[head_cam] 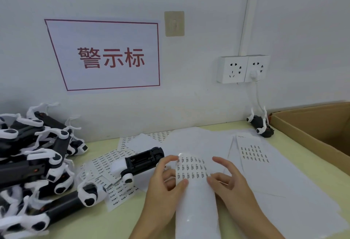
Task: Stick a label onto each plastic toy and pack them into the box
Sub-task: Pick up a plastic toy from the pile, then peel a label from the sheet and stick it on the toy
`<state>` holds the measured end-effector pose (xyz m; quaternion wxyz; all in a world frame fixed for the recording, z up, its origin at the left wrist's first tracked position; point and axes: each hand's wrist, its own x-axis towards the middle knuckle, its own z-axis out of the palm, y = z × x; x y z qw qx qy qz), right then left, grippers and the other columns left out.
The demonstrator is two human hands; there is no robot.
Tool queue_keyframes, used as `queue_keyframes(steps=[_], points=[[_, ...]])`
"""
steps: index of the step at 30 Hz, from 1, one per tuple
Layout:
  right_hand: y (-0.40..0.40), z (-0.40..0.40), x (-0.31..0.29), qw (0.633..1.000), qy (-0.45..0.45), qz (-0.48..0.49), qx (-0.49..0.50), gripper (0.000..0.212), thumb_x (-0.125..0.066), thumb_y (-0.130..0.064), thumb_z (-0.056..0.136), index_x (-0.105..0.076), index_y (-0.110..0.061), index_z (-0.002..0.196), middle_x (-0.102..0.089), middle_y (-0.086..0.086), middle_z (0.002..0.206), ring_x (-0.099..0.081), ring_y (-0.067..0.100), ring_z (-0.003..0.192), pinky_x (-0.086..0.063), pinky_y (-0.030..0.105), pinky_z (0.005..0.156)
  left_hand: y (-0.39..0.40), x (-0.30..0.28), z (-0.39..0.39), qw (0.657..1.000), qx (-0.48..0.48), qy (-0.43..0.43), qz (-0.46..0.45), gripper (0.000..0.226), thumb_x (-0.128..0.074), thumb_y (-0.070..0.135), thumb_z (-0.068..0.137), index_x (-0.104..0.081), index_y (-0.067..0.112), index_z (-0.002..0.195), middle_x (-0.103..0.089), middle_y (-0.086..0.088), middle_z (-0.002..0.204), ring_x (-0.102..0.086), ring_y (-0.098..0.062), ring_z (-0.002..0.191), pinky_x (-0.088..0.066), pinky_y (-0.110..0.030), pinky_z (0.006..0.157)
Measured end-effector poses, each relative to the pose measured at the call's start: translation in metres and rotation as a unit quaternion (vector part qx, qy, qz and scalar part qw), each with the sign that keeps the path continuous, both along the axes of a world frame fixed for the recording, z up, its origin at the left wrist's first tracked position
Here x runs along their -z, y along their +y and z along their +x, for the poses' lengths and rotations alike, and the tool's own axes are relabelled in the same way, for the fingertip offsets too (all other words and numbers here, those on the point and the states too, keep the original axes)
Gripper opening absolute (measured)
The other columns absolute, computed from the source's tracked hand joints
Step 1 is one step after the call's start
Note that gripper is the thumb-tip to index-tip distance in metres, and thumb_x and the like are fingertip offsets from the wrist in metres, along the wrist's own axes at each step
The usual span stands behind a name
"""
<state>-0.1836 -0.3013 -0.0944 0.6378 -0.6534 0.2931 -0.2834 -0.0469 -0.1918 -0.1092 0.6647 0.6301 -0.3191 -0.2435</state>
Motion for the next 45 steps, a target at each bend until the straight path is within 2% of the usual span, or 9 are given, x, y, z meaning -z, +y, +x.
queue_keyframes(steps=[7, 16, 19, 22, 25, 29, 32, 34, 45], points=[[0.002, 0.004, 0.005, 0.997, -0.018, -0.019, 0.077, 0.048, -0.072, 0.000, 0.085, -0.055, -0.032, 0.116, -0.075, 0.004, 0.079, -0.073, 0.017, 0.074, -0.052, 0.016, 0.061, 0.001, 0.001, -0.004, 0.998, 0.011, -0.049, 0.033, 0.037, -0.062, -0.002, 0.093, -0.073, 0.033, 0.092, -0.075, -0.009, 0.099, -0.074, -0.016, 0.079, -0.055, -0.026, 0.064], [0.002, 0.004, 0.007, 0.998, -0.013, -0.020, 0.060, 0.051, -0.073, 0.004, 0.082, -0.057, -0.030, 0.117, -0.070, 0.002, 0.072, -0.067, 0.013, 0.068, -0.052, 0.018, 0.066, 0.001, 0.002, -0.003, 0.998, 0.003, -0.058, 0.021, 0.038, -0.063, 0.000, 0.094, -0.072, 0.036, 0.093, -0.076, -0.001, 0.089, -0.069, -0.016, 0.067, -0.049, -0.025, 0.059], [0.004, 0.006, 0.006, 0.994, -0.036, -0.037, 0.091, 0.050, -0.075, 0.002, 0.081, -0.057, -0.033, 0.111, -0.072, 0.004, 0.072, -0.066, 0.014, 0.064, -0.051, 0.018, 0.064, -0.003, 0.007, -0.004, 0.996, -0.009, -0.086, 0.023, 0.037, -0.062, 0.003, 0.094, -0.071, 0.038, 0.096, -0.073, 0.000, 0.092, -0.064, -0.031, 0.067, -0.049, -0.036, 0.062], [0.007, 0.008, 0.007, 0.992, -0.050, -0.037, 0.108, 0.047, -0.075, 0.001, 0.081, -0.059, -0.033, 0.108, -0.072, 0.005, 0.073, -0.069, 0.018, 0.068, -0.051, 0.020, 0.066, -0.005, 0.007, -0.006, 0.983, -0.040, -0.178, 0.029, 0.037, -0.065, 0.003, 0.091, -0.072, 0.039, 0.095, -0.062, 0.015, 0.084, -0.050, -0.008, 0.058, -0.041, -0.020, 0.059], [0.006, 0.008, 0.009, 0.992, -0.049, -0.034, 0.110, 0.044, -0.074, 0.000, 0.081, -0.059, -0.033, 0.107, -0.071, 0.005, 0.073, -0.066, 0.015, 0.066, -0.049, 0.019, 0.066, -0.005, 0.007, -0.010, 0.958, -0.061, -0.276, 0.049, 0.033, -0.066, 0.007, 0.092, -0.069, 0.038, 0.100, -0.052, 0.022, 0.114, -0.056, 0.002, 0.089, -0.042, -0.009, 0.070], [0.003, 0.008, 0.009, 0.991, -0.048, -0.028, 0.119, 0.043, -0.074, 0.000, 0.081, -0.060, -0.031, 0.106, -0.072, 0.004, 0.072, -0.068, 0.016, 0.068, -0.048, 0.015, 0.064, -0.004, 0.013, -0.018, 0.911, -0.070, -0.397, 0.083, 0.022, -0.068, 0.015, 0.093, -0.070, 0.027, 0.111, -0.022, 0.016, 0.150, -0.034, 0.008, 0.126, -0.033, -0.006, 0.096], [0.004, 0.009, 0.009, 0.991, -0.044, -0.030, 0.124, 0.043, -0.075, 0.000, 0.080, -0.061, -0.032, 0.105, -0.072, 0.004, 0.071, -0.069, 0.018, 0.070, -0.048, 0.013, 0.064, -0.005, 0.007, -0.023, 0.872, -0.100, -0.472, 0.083, 0.026, -0.076, 0.009, 0.085, -0.072, 0.020, 0.108, -0.049, -0.001, 0.141, -0.046, -0.019, 0.126, -0.049, -0.033, 0.093], [0.007, 0.009, 0.010, 0.991, -0.043, -0.041, 0.120, 0.043, -0.077, 0.000, 0.079, -0.061, -0.031, 0.105, -0.071, 0.003, 0.070, -0.068, 0.014, 0.067, -0.048, 0.011, 0.063, -0.005, 0.003, -0.025, 0.855, -0.101, -0.505, 0.068, 0.029, -0.078, 0.006, 0.082, -0.072, 0.019, 0.107, -0.060, 0.000, 0.126, -0.048, -0.014, 0.119, -0.051, -0.033, 0.089], [0.014, 0.015, 0.016, 0.983, 0.000, -0.153, 0.104, 0.050, -0.077, -0.003, 0.080, -0.056, -0.041, 0.104, -0.074, -0.008, 0.070, -0.066, 0.007, 0.068, -0.051, 0.023, 0.069, -0.013, 0.011, -0.035, 0.921, -0.105, -0.360, 0.103, 0.018, -0.058, 0.025, 0.099, -0.066, 0.027, 0.114, -0.062, 0.018, 0.109, -0.057, -0.001, 0.102, -0.045, -0.018, 0.084]])
